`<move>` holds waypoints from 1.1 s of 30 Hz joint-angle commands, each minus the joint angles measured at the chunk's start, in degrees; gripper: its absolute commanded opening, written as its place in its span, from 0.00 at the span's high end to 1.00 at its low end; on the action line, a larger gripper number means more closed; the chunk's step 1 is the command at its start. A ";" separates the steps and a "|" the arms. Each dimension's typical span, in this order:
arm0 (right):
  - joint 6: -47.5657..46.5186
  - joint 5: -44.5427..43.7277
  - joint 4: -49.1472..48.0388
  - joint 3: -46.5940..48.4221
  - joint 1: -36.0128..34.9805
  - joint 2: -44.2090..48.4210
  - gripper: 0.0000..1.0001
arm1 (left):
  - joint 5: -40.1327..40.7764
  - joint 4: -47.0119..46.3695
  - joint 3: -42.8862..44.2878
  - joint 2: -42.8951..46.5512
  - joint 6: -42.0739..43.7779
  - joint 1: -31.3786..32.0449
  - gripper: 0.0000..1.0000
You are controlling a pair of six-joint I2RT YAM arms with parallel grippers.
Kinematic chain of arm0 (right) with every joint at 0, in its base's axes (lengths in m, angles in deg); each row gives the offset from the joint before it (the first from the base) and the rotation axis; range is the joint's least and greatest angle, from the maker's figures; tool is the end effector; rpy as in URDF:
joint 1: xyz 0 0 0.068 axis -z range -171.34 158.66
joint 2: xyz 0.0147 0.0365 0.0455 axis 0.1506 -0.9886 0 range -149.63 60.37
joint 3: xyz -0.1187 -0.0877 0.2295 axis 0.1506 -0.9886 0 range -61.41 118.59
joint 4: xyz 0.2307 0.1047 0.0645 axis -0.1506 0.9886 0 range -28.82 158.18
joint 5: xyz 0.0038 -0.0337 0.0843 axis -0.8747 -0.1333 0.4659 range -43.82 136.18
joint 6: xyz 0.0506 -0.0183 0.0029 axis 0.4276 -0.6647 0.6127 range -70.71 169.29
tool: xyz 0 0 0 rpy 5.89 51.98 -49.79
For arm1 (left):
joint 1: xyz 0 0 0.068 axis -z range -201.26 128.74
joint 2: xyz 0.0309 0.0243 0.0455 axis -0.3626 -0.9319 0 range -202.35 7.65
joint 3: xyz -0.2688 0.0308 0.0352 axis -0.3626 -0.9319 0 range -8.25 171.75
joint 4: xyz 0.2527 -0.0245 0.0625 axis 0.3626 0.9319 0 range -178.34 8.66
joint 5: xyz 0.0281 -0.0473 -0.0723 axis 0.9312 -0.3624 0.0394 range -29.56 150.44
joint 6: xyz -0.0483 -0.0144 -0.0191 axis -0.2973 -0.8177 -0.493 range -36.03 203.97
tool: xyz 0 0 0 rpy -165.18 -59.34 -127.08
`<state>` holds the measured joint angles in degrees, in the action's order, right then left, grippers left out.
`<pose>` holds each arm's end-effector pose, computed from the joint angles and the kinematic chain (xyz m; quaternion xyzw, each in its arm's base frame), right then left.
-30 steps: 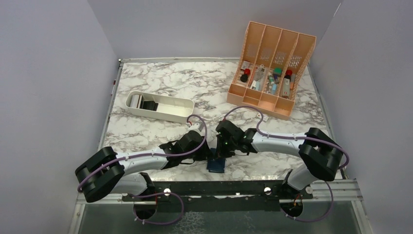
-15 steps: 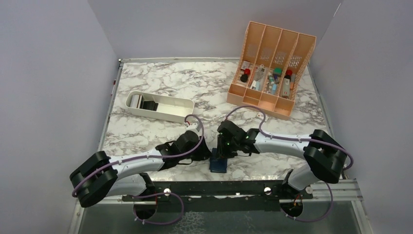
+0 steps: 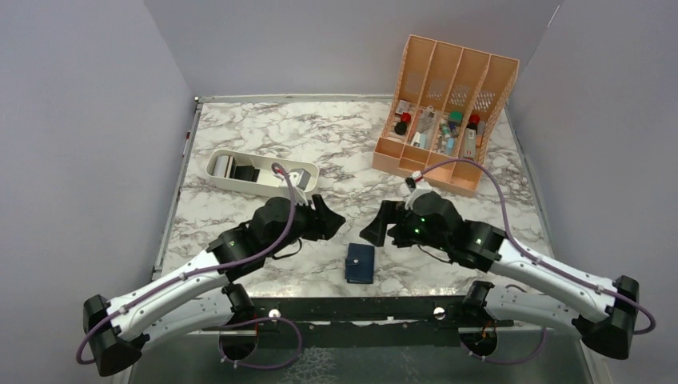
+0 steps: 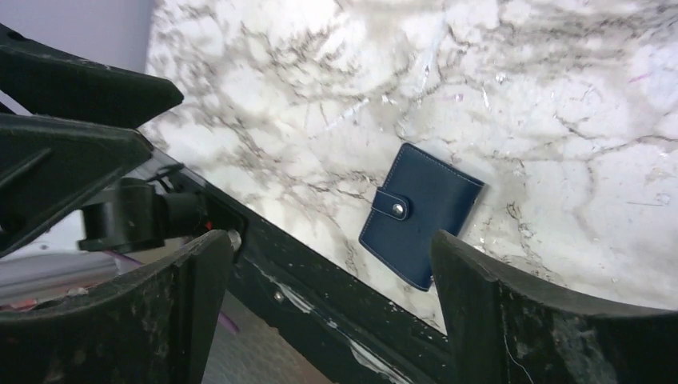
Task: Put the credit cards into the card holder
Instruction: Reset both arms
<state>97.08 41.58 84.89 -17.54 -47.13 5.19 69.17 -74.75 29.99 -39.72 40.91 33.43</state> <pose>0.1210 0.1727 0.2783 -0.0434 0.8855 0.3405 0.3133 0.1161 -0.1546 0.2859 0.0421 0.8301 -0.3744 0.4110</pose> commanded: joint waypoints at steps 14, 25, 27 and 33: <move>-3.13 -21.04 18.34 6.10 -0.10 26.04 0.00 | 3.84 10.65 10.10 14.28 8.33 -0.29 0.01; -3.17 -20.51 18.51 5.11 -0.11 28.50 0.00 | 4.23 10.63 7.72 15.88 7.56 -0.24 0.01; -3.08 -20.54 18.38 4.84 -0.11 28.20 0.00 | 4.55 10.65 7.24 15.92 7.44 -0.29 0.01; -3.08 -20.54 18.22 5.14 -0.11 27.26 0.00 | 5.97 10.67 6.22 15.89 7.93 -0.29 0.01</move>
<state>94.22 22.87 102.18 -12.27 -47.13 32.99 72.95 -64.59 37.14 -24.27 48.21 33.43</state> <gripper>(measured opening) 0.997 0.987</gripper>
